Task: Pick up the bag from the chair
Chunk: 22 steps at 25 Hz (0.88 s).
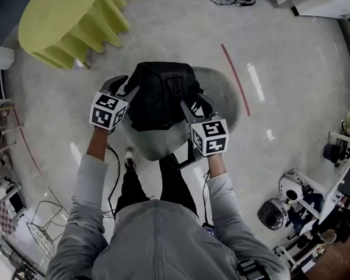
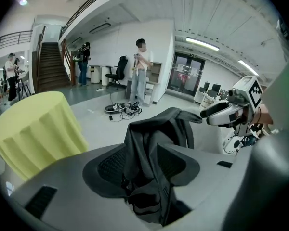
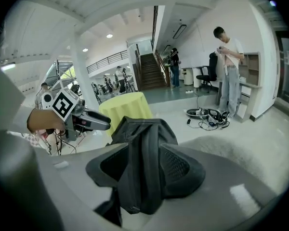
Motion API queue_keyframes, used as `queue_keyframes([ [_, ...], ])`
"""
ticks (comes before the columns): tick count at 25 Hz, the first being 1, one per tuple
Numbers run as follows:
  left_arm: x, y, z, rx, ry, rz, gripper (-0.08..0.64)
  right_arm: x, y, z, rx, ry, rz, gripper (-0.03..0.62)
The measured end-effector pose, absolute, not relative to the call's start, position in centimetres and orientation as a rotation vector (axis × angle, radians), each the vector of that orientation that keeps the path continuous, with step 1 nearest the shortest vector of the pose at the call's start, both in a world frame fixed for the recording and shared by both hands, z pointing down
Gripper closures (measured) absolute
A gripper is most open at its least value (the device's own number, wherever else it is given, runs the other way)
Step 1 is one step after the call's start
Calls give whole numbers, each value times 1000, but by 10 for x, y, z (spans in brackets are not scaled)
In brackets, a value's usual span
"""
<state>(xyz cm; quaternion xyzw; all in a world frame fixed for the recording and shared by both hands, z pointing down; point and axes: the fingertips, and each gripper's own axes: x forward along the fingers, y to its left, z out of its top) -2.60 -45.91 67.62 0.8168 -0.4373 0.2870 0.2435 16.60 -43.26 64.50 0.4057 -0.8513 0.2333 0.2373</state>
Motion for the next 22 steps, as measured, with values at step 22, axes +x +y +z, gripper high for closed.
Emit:
queue_keyframes([
  [22,-19,-492,738,2140,-1076,583,433,146,-455,720,1145,-2275,720,466],
])
